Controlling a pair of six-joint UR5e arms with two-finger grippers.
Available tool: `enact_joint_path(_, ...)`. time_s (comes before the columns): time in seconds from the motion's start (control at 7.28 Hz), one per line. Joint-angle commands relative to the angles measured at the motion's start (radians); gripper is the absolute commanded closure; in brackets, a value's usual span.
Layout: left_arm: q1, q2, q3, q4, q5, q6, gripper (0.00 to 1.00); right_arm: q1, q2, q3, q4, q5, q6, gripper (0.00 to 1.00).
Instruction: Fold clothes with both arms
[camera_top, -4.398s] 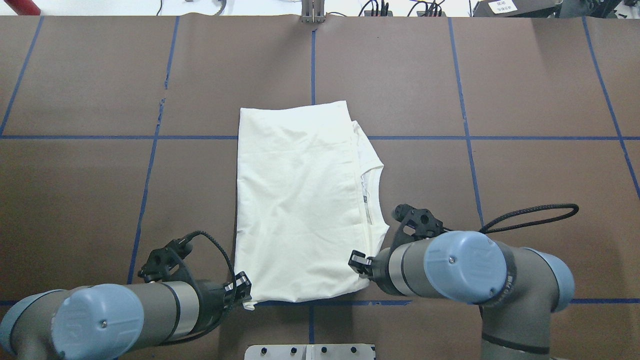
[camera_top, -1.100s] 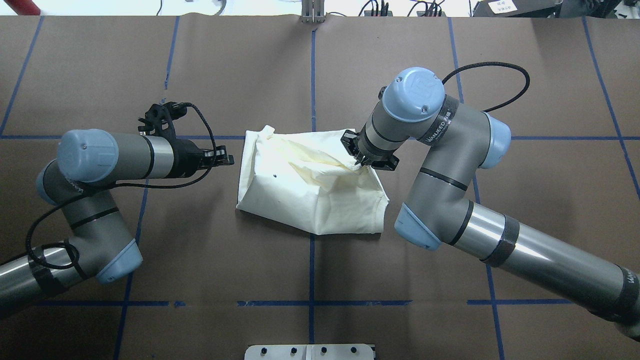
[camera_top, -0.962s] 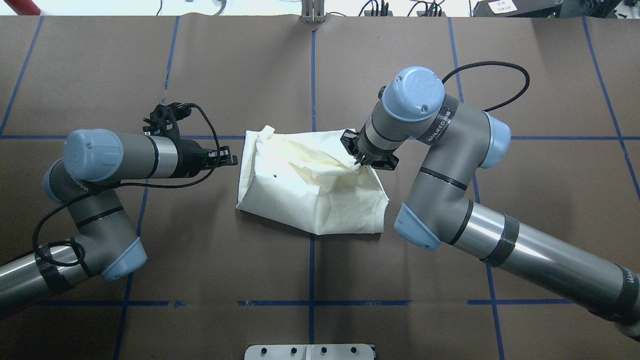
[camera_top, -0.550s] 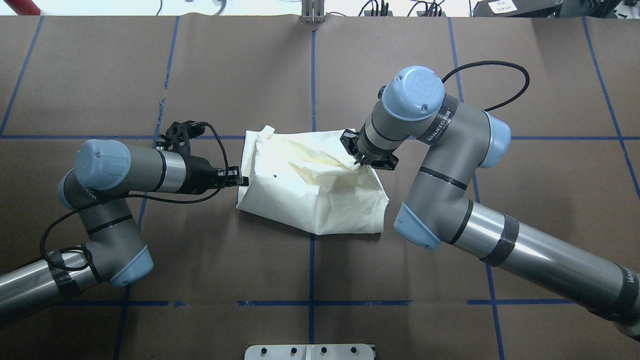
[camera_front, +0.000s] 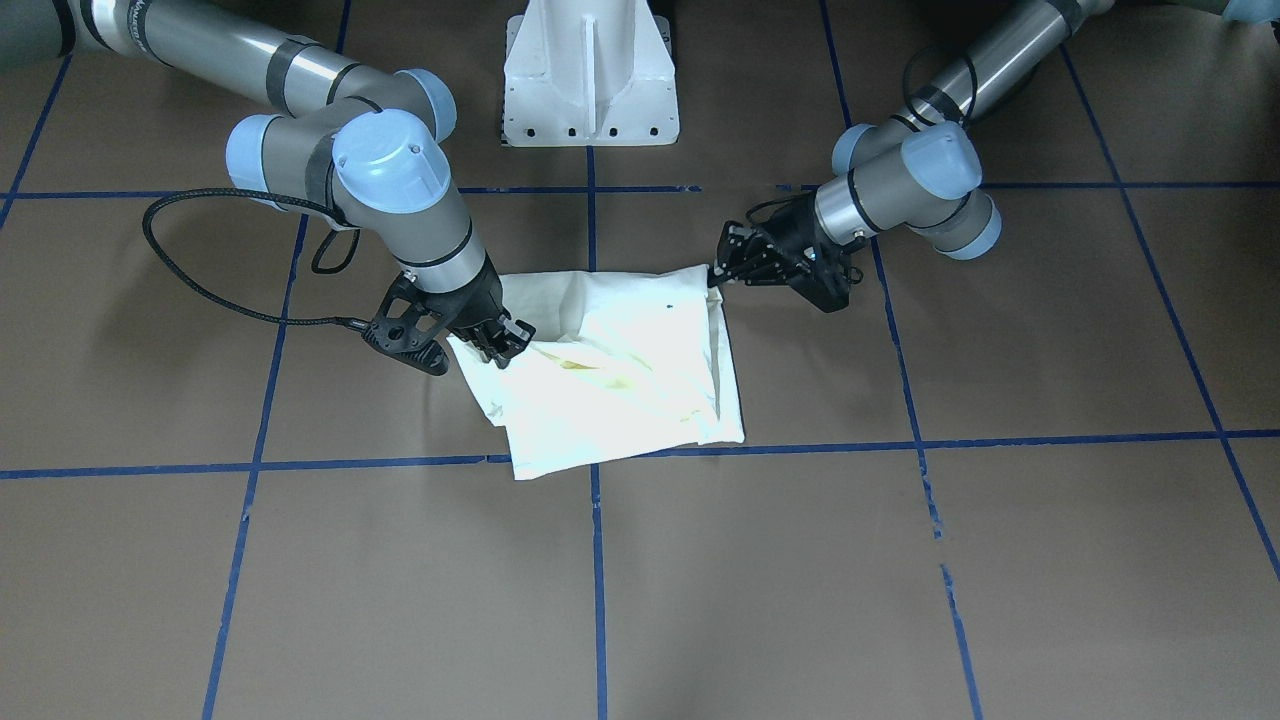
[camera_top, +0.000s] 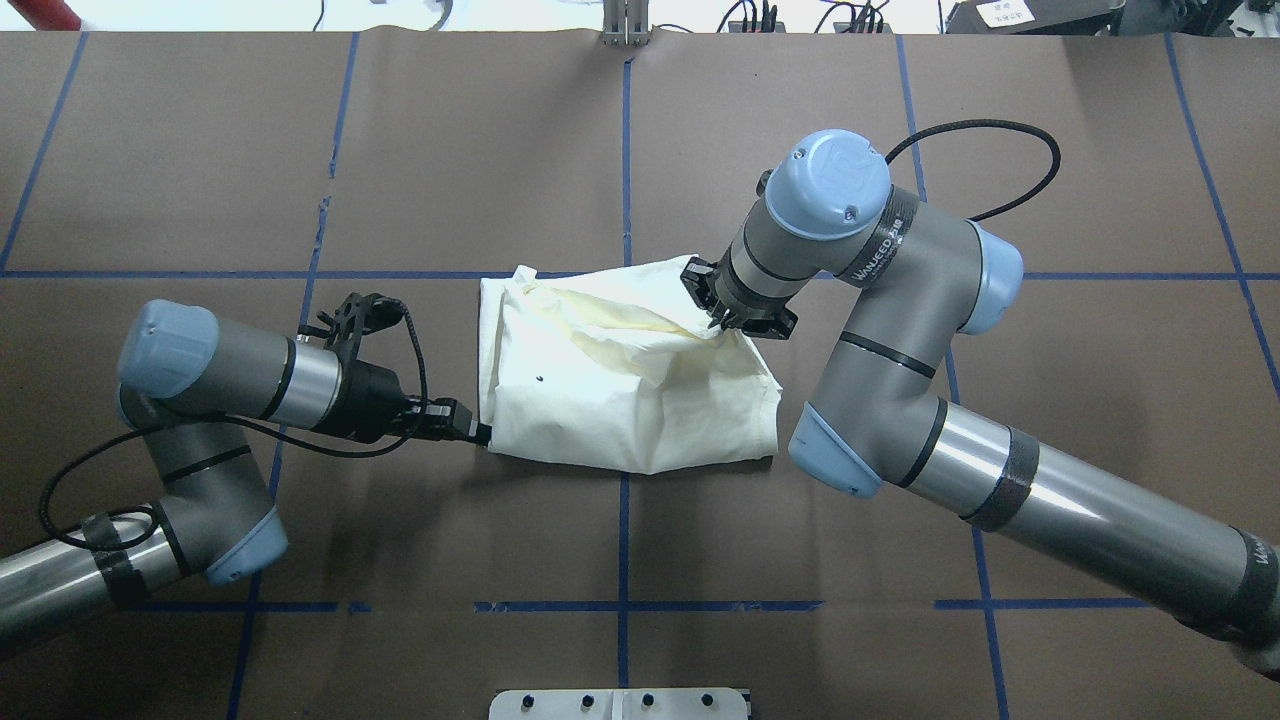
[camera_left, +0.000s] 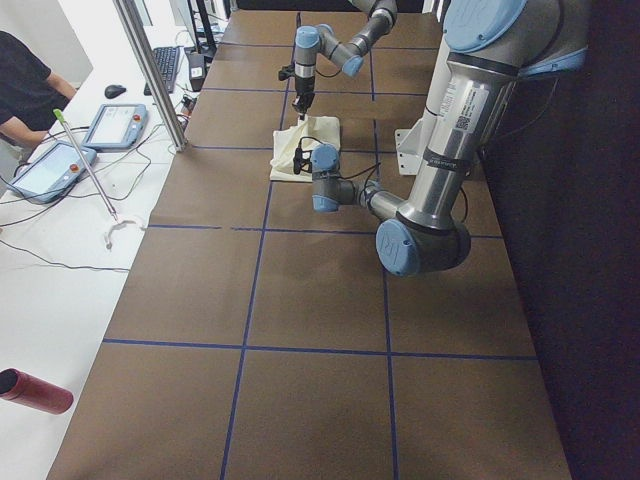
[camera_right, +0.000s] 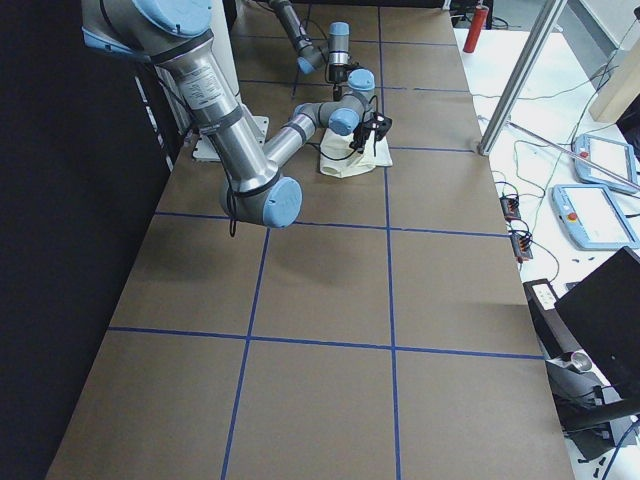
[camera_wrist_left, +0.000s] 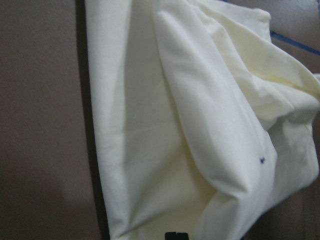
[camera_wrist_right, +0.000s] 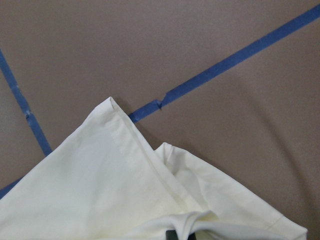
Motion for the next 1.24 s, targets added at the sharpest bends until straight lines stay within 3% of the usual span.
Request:
enact_joint_path(0.0,-0.001,0.067,0.055,-0.289,-0.076,-0.012,1.00,0.000,0.000,-0.002,0.000,0.000,-0.001,1.00)
enact_joint_path(0.14,-0.001,0.054,0.043,-0.303,-0.070,-0.115,1.00,0.000,0.000,-0.002,0.000,0.000,-0.001,1.00)
enact_joint_path(0.27,-0.042,0.026,0.046,-0.253,-0.052,-0.213,1.00,0.000,0.000,-0.002,0.000,0.000,-0.001,1.00)
enact_joint_path(0.41,-0.088,-0.015,0.049,-0.156,-0.046,-0.213,0.94,0.000,0.000,-0.002,0.000,0.000,-0.001,1.00)
enact_joint_path(0.55,-0.090,-0.073,0.049,-0.020,0.006,-0.214,0.69,0.000,-0.002,-0.002,0.000,0.000,-0.001,1.00)
enact_joint_path(0.69,-0.088,-0.121,0.048,0.112,0.046,-0.211,0.60,0.000,-0.002,-0.002,0.000,0.000,-0.001,1.00)
enact_joint_path(0.82,-0.088,-0.132,0.051,0.155,0.049,-0.210,0.55,0.000,-0.002,-0.002,0.000,0.000,-0.003,1.00)
enact_joint_path(1.1,-0.085,-0.152,0.096,0.161,0.094,-0.210,0.55,0.000,0.000,-0.002,0.000,0.000,-0.001,1.00)
